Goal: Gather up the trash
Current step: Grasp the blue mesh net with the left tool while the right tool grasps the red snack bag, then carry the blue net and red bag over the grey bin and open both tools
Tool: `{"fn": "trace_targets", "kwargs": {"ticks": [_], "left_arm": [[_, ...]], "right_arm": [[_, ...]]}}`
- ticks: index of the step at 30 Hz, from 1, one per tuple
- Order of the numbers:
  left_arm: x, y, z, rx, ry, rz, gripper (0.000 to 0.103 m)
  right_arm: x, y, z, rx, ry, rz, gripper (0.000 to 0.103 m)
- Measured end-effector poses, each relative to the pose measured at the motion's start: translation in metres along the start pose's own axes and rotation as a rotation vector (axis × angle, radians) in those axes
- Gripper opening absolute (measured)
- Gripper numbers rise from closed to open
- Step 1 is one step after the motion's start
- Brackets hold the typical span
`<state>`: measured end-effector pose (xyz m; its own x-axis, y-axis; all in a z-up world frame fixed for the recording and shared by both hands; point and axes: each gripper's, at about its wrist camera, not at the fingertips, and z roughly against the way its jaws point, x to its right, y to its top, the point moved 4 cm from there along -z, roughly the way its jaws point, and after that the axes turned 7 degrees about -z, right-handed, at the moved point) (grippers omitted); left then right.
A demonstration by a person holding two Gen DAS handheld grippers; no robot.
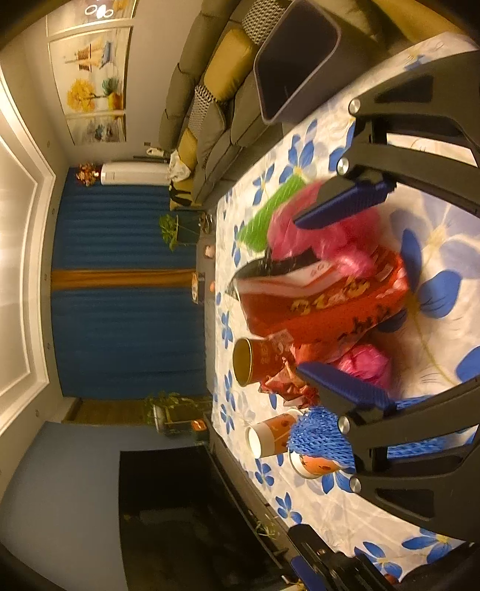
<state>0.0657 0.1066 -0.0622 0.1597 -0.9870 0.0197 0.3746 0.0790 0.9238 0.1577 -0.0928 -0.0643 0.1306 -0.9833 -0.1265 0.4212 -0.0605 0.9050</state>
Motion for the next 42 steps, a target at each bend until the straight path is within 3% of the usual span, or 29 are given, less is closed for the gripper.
{"fn": "trace_targets", "kwargs": {"ticks": [4, 6, 12, 15, 21, 24, 30, 37, 42], "left_arm": [[-0.001, -0.004, -0.007, -0.019, -0.004, -0.007, 0.081], [-0.001, -0.007, -0.011, -0.034, -0.012, -0.006, 0.081], [0.003, -0.009, -0.017, -0.045, -0.033, -0.009, 0.081], [0.007, -0.011, -0.021, -0.058, -0.052, -0.006, 0.081], [0.023, -0.018, -0.027, -0.092, -0.105, -0.024, 0.08], [0.035, -0.024, -0.034, -0.13, -0.142, -0.038, 0.074], [0.05, -0.04, -0.047, -0.215, -0.189, -0.055, 0.052], [0.058, -0.05, -0.053, -0.272, -0.242, -0.059, 0.007], [0.059, -0.04, -0.043, -0.225, -0.251, -0.064, 0.005]], "right_arm": [[-0.007, -0.002, -0.019, -0.036, 0.017, 0.018, 0.054], [-0.007, -0.005, -0.025, -0.054, 0.021, 0.021, 0.04], [-0.008, -0.013, -0.033, -0.092, 0.048, 0.034, 0.013], [-0.006, -0.012, -0.032, -0.081, 0.055, 0.04, 0.005], [-0.003, 0.006, -0.014, 0.016, 0.076, 0.026, 0.003], [0.0, 0.013, -0.004, 0.05, 0.087, 0.016, 0.003], [0.007, 0.024, 0.014, 0.105, 0.101, 0.007, 0.003], [0.017, 0.031, 0.032, 0.136, 0.099, -0.008, 0.003], [0.022, 0.034, 0.041, 0.155, 0.092, -0.02, 0.003]]}}
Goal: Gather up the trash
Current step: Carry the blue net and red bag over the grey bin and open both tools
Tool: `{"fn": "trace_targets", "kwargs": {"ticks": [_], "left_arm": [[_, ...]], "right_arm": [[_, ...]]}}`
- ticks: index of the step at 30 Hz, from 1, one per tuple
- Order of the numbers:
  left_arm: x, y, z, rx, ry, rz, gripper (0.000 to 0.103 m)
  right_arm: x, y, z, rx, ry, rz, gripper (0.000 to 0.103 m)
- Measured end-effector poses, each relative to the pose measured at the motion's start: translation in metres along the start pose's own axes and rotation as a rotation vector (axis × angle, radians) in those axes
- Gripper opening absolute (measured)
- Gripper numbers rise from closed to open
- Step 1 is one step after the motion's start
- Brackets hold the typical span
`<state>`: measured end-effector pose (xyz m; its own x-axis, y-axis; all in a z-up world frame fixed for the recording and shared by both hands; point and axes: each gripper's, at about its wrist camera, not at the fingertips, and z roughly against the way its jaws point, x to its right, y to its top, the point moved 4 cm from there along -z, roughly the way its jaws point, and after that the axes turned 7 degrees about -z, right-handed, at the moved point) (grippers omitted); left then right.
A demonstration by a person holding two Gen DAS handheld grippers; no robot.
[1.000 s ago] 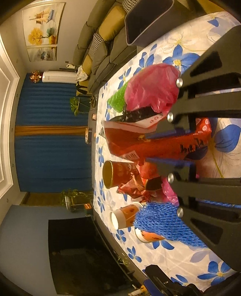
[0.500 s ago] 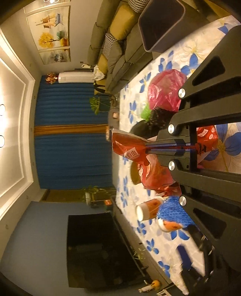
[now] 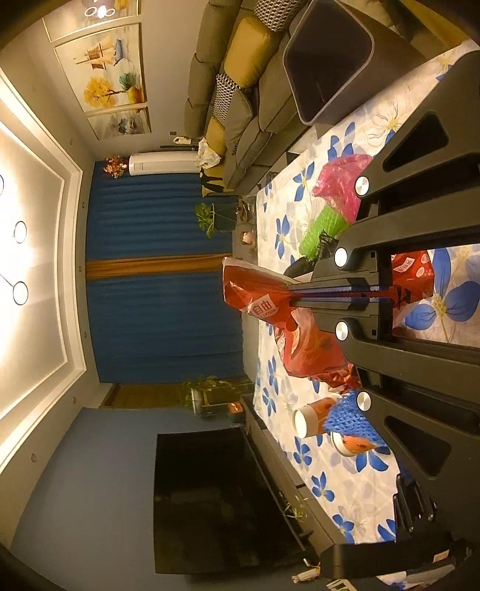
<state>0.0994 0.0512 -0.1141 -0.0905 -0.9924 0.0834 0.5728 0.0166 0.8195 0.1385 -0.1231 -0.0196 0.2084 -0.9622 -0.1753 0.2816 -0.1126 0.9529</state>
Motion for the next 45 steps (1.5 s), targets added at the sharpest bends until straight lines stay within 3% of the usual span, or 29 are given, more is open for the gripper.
{"fn": "trace_targets", "kwargs": {"ticks": [8, 20, 28, 37, 45], "left_arm": [[0.006, 0.039, 0.04, 0.149, 0.022, -0.021, 0.005], [0.055, 0.081, 0.05, 0.239, -0.028, -0.087, 0.005], [0.122, 0.106, 0.037, 0.265, -0.118, -0.149, 0.005], [0.224, 0.137, 0.012, 0.306, -0.257, -0.228, 0.005], [0.291, 0.143, -0.024, 0.293, -0.348, -0.266, 0.005]], "right_arm": [[0.008, 0.01, 0.018, 0.046, -0.016, 0.0, 0.003], [0.043, 0.028, 0.046, 0.109, -0.083, -0.009, 0.003], [0.083, 0.037, 0.062, 0.16, -0.185, -0.014, 0.003], [0.15, 0.05, 0.072, 0.205, -0.342, -0.041, 0.003], [0.199, 0.049, 0.076, 0.223, -0.423, -0.073, 0.003]]}}
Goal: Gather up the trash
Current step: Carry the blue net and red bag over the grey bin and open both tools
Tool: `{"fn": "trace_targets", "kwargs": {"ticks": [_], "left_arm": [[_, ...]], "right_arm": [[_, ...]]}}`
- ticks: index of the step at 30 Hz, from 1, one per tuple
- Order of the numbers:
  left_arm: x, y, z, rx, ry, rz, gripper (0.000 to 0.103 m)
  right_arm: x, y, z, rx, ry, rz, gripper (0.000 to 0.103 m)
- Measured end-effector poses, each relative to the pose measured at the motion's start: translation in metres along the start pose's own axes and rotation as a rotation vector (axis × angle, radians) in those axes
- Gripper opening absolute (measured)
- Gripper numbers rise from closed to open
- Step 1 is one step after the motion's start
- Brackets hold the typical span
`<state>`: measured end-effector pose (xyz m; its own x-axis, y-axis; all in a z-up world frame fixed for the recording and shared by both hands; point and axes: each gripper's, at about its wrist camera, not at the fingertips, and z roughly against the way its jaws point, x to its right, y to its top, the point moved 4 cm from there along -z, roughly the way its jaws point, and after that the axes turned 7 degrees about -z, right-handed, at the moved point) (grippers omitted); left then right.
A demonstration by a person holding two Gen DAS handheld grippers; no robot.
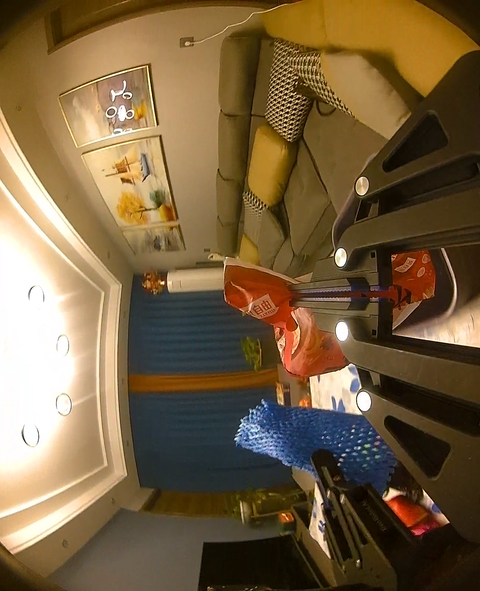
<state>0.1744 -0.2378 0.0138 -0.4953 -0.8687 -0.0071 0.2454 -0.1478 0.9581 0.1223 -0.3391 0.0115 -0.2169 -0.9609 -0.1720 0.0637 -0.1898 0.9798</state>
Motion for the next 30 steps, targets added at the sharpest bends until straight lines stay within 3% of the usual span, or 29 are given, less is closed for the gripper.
{"fn": "trace_targets", "kwargs": {"ticks": [12, 30], "left_arm": [[0.033, -0.001, -0.061, -0.03, -0.062, -0.014, 0.005], [0.047, -0.013, -0.118, -0.091, -0.137, 0.005, 0.005]], "right_arm": [[0.027, 0.0, -0.03, -0.006, -0.041, -0.018, 0.003], [0.045, -0.003, -0.067, -0.062, -0.068, -0.046, 0.003]]}}
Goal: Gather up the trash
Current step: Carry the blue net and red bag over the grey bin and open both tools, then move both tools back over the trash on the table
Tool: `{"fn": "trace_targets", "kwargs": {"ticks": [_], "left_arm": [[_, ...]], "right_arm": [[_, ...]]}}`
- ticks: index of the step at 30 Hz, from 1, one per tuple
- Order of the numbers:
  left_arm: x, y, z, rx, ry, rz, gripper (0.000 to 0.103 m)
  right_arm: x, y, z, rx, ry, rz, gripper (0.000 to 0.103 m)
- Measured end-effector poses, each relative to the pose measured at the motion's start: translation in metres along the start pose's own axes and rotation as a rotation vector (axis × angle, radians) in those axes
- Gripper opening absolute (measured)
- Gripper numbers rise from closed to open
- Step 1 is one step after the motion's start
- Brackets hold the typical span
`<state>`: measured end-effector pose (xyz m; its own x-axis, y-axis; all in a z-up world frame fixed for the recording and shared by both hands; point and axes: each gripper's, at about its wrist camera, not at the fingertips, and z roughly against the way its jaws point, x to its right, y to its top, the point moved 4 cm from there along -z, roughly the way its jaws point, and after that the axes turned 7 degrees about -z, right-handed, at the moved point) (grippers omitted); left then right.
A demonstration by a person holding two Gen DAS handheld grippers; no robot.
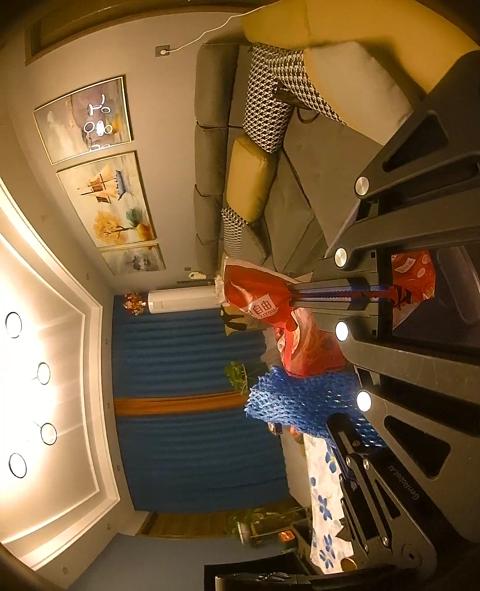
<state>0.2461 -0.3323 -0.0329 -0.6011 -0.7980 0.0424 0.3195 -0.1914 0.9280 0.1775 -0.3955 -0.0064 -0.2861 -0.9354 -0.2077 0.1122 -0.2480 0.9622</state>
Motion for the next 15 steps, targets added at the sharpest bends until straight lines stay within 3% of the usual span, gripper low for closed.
{"fn": "trace_targets", "kwargs": {"ticks": [7, 8, 9, 11, 13, 15], "left_arm": [[-0.001, -0.006, -0.016, -0.039, -0.044, -0.007, 0.006], [-0.002, -0.007, -0.018, -0.051, -0.041, -0.011, 0.011], [-0.004, -0.008, -0.02, -0.059, -0.032, -0.011, 0.016], [-0.007, -0.01, -0.02, -0.066, -0.021, -0.001, 0.033], [-0.013, -0.011, -0.018, -0.057, 0.0, 0.018, 0.055], [-0.019, -0.012, -0.014, -0.052, 0.019, 0.031, 0.061]], "right_arm": [[0.002, 0.0, -0.009, -0.014, 0.004, 0.009, 0.003], [0.003, 0.0, -0.01, -0.014, 0.005, 0.008, 0.01], [0.003, 0.001, -0.01, -0.013, 0.005, 0.007, 0.025], [0.006, 0.002, -0.01, -0.001, 0.004, 0.0, 0.04], [0.007, 0.003, -0.01, 0.006, -0.002, 0.0, 0.041], [0.009, 0.003, -0.009, 0.005, -0.011, -0.001, 0.042]]}}
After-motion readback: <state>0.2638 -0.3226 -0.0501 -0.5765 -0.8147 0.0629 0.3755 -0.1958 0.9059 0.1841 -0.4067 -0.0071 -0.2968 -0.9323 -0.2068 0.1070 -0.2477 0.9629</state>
